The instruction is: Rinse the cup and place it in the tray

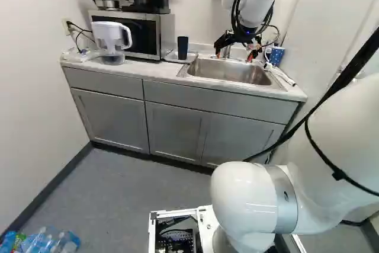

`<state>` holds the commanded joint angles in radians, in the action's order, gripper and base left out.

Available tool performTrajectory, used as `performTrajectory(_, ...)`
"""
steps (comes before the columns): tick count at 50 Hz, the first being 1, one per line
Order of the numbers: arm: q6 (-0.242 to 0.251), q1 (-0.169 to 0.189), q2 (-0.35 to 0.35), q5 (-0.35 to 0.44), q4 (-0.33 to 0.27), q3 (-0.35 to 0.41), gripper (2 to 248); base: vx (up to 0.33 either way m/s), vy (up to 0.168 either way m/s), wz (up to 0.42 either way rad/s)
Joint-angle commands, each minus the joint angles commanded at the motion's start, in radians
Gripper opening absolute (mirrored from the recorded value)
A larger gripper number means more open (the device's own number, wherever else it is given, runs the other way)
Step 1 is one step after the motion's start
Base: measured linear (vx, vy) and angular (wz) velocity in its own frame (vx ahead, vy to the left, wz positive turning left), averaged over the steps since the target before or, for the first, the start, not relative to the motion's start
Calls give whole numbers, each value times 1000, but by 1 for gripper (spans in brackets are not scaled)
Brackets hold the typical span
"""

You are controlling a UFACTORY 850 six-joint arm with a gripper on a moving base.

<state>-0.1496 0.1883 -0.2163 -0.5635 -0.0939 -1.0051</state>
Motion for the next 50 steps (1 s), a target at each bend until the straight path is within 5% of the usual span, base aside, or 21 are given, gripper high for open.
performTrajectory(50,0,0,0,0,0,0,247,-150,23,2)
